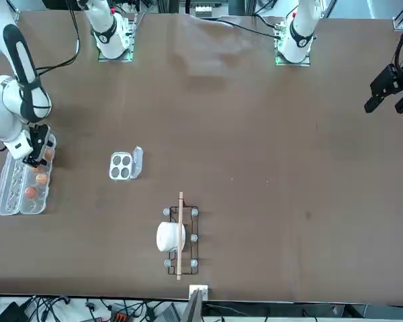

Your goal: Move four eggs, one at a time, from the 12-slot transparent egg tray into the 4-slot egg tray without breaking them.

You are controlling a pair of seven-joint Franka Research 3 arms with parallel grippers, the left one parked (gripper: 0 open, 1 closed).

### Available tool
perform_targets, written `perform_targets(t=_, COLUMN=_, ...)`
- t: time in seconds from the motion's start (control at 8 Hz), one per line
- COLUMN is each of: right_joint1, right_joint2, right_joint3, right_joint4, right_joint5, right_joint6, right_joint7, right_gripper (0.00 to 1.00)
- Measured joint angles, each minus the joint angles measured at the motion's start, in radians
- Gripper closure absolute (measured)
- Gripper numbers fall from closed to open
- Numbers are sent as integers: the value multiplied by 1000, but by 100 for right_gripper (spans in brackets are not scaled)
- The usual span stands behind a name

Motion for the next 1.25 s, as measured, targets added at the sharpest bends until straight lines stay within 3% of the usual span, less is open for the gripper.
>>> perform_targets(t=0.25, right_joint1=0, right_joint2=-2, right_joint3=1, right_joint4=0, right_joint5=0, right_joint6=1, right_joint7=0, right_gripper=34)
perform_targets(t=0.5, right_joint1=-2, right_joint2=-5, right_joint3=1, right_joint4=0, right_joint5=0, right_joint6=2, right_joint7=-1, right_gripper=44)
perform_targets(t=1.25, right_joint1=-5, right_joint2=-44, right_joint3=4, right_joint4=9, right_joint5=32, right_joint6=-22, right_joint7=-3, right_gripper=44)
